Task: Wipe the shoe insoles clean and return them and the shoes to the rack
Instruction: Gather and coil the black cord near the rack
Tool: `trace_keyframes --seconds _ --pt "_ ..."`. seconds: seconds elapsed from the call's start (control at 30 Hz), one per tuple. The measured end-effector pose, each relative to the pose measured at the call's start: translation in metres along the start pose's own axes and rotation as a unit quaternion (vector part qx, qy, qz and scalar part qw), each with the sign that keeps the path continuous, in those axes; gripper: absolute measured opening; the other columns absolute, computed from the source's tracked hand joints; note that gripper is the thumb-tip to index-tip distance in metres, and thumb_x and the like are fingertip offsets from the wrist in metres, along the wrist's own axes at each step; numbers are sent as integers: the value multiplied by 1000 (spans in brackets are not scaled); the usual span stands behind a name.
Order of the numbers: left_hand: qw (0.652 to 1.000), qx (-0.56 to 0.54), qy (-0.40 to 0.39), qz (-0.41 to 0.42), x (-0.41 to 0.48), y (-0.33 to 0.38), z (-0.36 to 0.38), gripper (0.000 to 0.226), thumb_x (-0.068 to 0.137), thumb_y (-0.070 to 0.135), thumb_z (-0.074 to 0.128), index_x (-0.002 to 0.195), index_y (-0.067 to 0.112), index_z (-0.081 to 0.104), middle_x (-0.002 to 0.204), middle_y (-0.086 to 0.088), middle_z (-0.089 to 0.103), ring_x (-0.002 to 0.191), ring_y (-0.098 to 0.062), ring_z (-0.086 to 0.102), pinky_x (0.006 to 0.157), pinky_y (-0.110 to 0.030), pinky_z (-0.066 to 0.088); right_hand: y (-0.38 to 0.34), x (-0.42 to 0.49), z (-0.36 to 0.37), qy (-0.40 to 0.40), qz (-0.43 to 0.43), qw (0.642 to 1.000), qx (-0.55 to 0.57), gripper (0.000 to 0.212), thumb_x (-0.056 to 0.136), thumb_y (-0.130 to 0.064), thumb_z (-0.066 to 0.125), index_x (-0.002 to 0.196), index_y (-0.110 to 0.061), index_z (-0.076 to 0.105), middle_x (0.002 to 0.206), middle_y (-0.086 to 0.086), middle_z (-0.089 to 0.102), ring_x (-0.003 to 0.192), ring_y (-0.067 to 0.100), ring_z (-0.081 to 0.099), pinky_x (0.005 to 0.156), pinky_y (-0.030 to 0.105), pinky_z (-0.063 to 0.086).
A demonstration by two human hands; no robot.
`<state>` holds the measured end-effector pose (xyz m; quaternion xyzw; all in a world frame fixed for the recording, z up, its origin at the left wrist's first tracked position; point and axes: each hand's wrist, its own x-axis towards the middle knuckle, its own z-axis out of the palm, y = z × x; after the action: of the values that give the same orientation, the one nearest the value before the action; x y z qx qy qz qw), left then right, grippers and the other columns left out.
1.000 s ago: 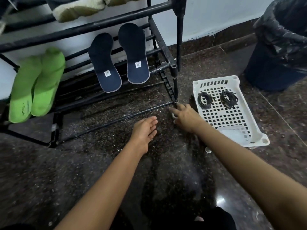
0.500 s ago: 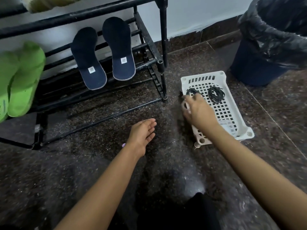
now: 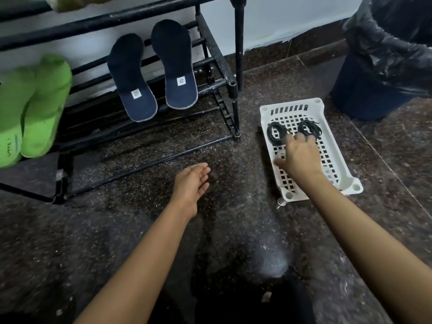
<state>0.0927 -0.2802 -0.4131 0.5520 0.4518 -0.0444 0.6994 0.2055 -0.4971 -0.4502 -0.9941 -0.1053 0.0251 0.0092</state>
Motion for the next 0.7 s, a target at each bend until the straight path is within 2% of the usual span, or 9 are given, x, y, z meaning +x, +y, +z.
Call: trace_keyframes --seconds 0.07,0.13,0.23,0.3,0.37,0.43,0.5,0.6,0.7 --pt "1000 -10 22 12 5 8 -16 16 100 16 51 101 17 67 101 2 69 94 -10 61 83 -25 50 -32 -13 -7 101 -58 990 78 36 82 -24 68 107 -1 57 103 18 59 93 33 50 82 38 39" --pt "999 -20 44 24 9 15 -33 16 99 15 51 100 17 67 97 2 69 89 -9 61 82 -24 50 -76 -32 -10 108 -135 972 162 21 83 -6 61 104 -2 60 101 13 60 93 29 52 82 35 46" --pt "996 -30 74 33 12 21 -61 15 98 15 52 96 18 67 92 3 69 84 -8 60 79 -24 51 -136 -57 6 -42 -242 941 235 31 87 -8 54 118 -3 57 118 16 54 110 32 47 96 42 42" --pt "995 -37 93 30 13 22 -78 15 98 16 52 94 19 67 92 4 69 83 -7 60 75 -22 51 -169 -70 23 -128 -298 924 205 43 92 -18 50 134 -7 48 135 21 43 121 37 39 104 43 33" --pt "992 -46 110 29 14 22 -91 15 99 16 52 96 19 66 92 4 69 84 -7 60 73 -21 50 -192 -79 39 -170 -329 919 137 51 95 -24 47 144 -18 35 148 21 27 127 39 32 106 46 31" --pt "991 -53 122 28 14 21 -101 15 99 15 51 97 19 66 92 4 69 84 -7 60 73 -21 50 -205 -86 51 -191 -338 918 85 50 96 -27 47 144 -19 33 149 21 23 126 39 31 104 45 35" --pt "990 -52 127 30 13 18 -107 16 99 15 51 95 19 66 92 4 69 84 -7 61 73 -21 50 -210 -92 56 -172 -336 925 48 40 99 -27 43 135 -11 42 140 22 35 121 38 37 96 43 39" --pt "990 -49 128 28 13 14 -106 16 99 14 51 97 18 66 91 3 69 84 -7 61 75 -21 51 -209 -98 57 -118 -335 934 23 28 101 -12 33 121 -4 50 120 21 50 108 37 47 84 42 44" --pt "992 -47 117 20 13 8 -94 16 99 14 51 97 18 67 91 3 69 83 -7 61 72 -21 50 -196 -100 48 -109 -279 949 100 28 96 -7 37 118 -7 53 113 20 54 105 38 51 83 43 44"
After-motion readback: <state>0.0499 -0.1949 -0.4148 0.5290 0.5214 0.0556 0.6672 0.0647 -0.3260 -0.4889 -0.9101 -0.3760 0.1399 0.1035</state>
